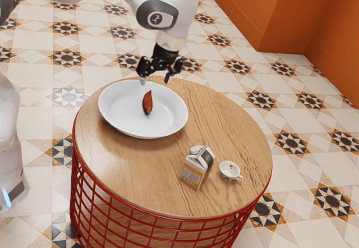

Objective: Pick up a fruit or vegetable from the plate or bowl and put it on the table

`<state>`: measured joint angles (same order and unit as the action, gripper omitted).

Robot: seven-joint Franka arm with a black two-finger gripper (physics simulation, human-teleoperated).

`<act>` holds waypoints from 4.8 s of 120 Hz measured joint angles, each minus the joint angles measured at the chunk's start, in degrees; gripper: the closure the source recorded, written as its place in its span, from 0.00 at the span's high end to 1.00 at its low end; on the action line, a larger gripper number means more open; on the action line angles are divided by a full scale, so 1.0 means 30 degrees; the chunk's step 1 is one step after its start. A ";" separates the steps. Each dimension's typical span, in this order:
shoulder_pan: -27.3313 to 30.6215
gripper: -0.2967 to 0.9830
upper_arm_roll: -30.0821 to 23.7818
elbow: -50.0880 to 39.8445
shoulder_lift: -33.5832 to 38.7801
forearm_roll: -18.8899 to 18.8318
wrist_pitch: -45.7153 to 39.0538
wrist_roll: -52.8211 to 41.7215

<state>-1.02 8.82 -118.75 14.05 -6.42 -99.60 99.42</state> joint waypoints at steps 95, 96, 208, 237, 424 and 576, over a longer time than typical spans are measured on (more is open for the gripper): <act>0.0008 0.77 0.0533 -0.0912 -0.0290 0.0878 0.0638 -0.0545; 0.0005 0.77 0.0543 -0.0912 -0.0291 0.0859 0.0636 -0.0554; 0.0021 0.77 0.1072 -0.1610 -0.0880 0.0685 -0.0435 -0.3611; 0.0020 0.77 0.1072 -0.1919 -0.1097 0.0908 -0.0844 -0.4634; 0.0019 0.36 0.1724 -0.2856 -0.1092 0.1212 -0.1558 -0.6484; -0.0106 0.37 0.1570 0.7793 -0.7330 0.1704 -0.1638 -0.6752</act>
<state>-1.33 13.53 -95.37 -7.94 -1.31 -104.51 79.16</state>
